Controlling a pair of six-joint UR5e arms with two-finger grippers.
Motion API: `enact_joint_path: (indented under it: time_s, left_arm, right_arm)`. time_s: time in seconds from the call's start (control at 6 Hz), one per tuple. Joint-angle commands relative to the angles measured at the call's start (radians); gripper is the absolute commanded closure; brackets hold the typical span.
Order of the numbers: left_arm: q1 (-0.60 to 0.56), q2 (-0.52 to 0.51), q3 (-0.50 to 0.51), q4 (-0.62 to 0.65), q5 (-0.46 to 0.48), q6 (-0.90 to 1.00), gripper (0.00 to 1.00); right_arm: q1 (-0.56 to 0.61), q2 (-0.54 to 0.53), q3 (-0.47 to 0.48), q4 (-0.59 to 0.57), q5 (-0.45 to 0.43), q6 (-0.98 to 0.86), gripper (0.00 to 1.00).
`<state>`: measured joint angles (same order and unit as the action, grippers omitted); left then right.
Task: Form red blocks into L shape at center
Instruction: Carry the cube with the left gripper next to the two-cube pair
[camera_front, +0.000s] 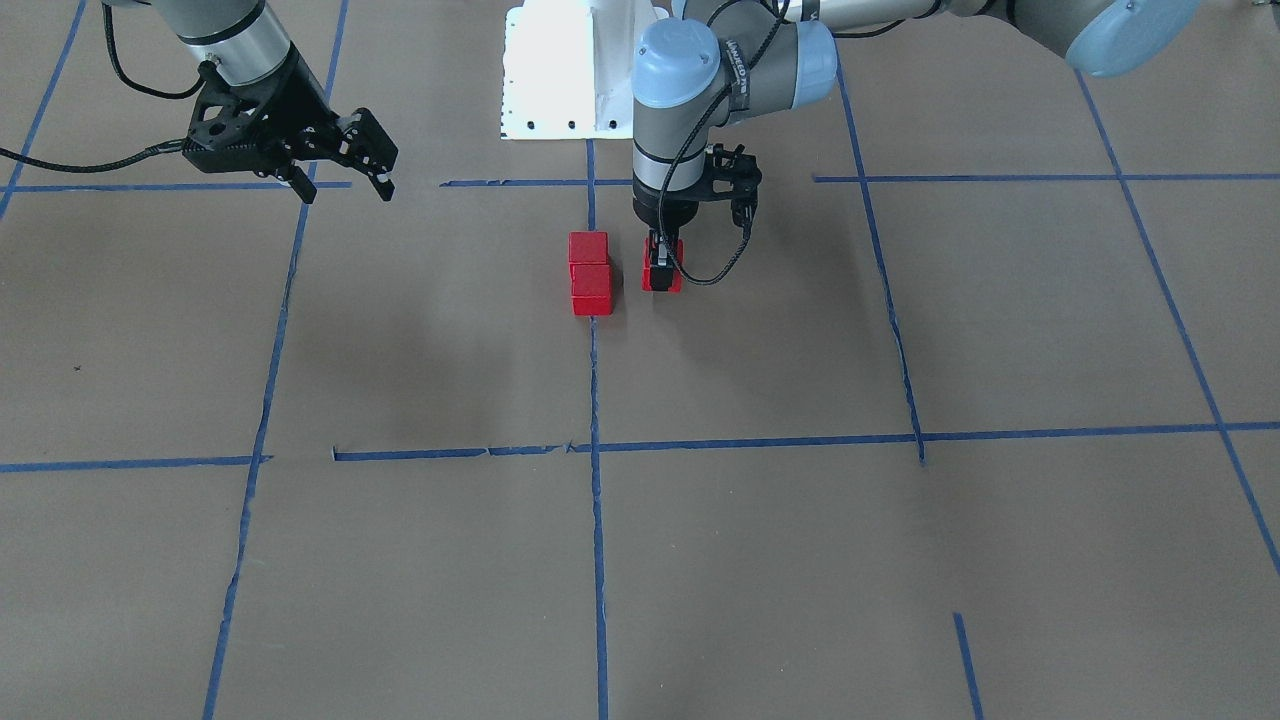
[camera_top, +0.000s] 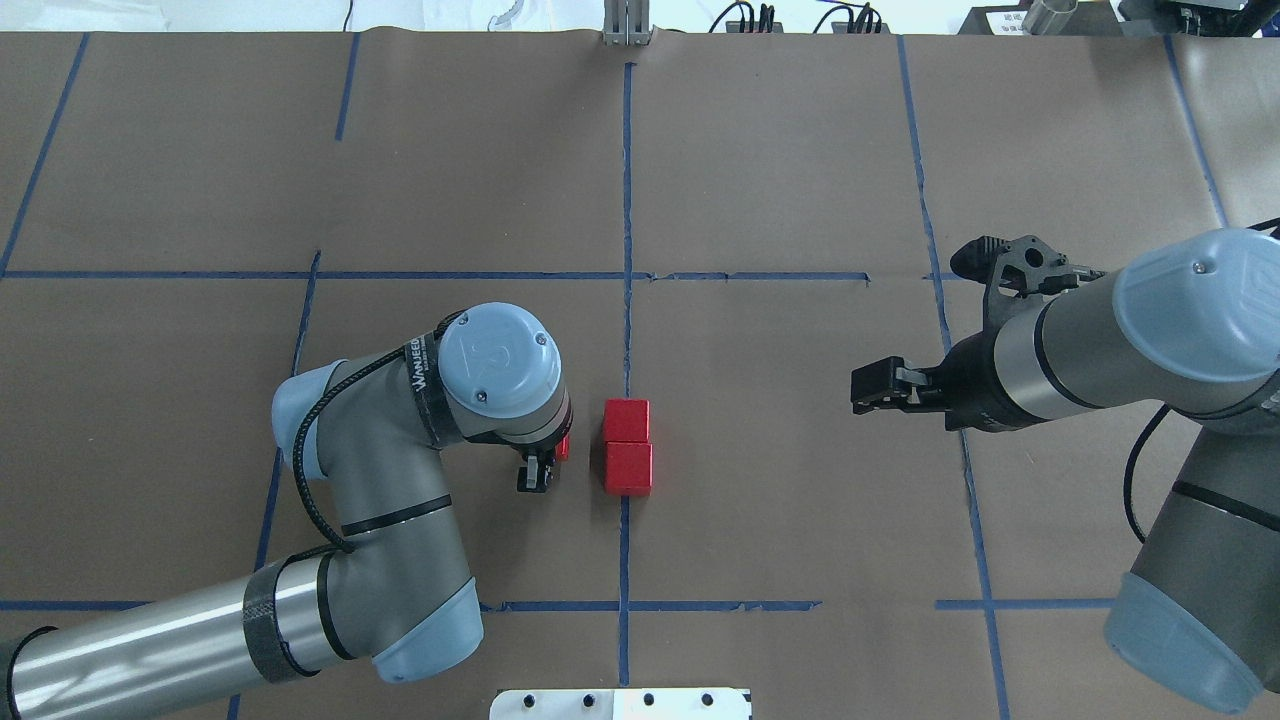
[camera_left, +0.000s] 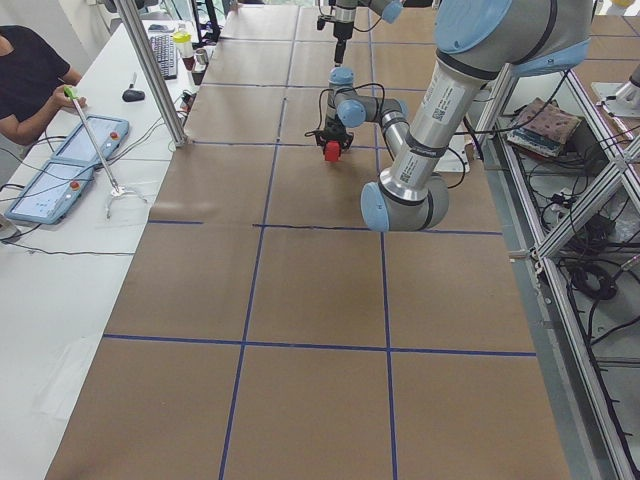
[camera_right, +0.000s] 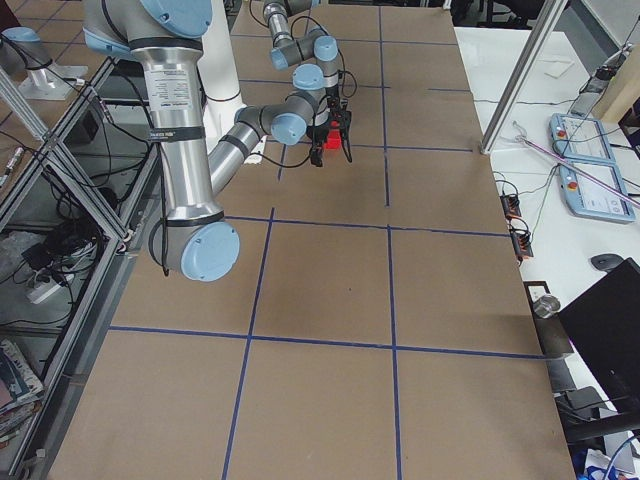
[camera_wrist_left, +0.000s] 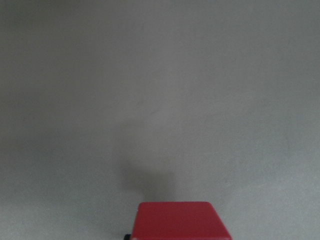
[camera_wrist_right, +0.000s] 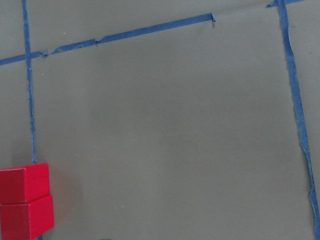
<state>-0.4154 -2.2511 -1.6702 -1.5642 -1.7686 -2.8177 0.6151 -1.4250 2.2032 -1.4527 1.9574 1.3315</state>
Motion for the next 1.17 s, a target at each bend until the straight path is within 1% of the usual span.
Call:
enact_joint_path:
  time_s: [0.0, 0.17, 0.33, 1.0]
  left_arm:
    - [-0.003, -0.019, 0.023, -0.029, -0.002, -0.06, 1.0]
    - [-0.002, -0.028, 0.044, -0.042, -0.002, -0.063, 1.0]
    - [-0.002, -0.039, 0.079, -0.081, -0.002, -0.071, 1.0]
    - [-0.002, -0.059, 0.105, -0.088, -0.002, -0.092, 1.0]
  right_arm:
    - [0.0, 0.0, 0.0, 0.0, 0.0, 0.0, 0.0]
    - [0.0, 0.0, -0.002, 0.0, 0.0, 0.0, 0.0]
    - [0.0, -0.002, 0.0, 0.0, 0.0, 0.0, 0.0]
    - [0.0, -0.002, 0.003, 0.0, 0.0, 0.0, 0.0]
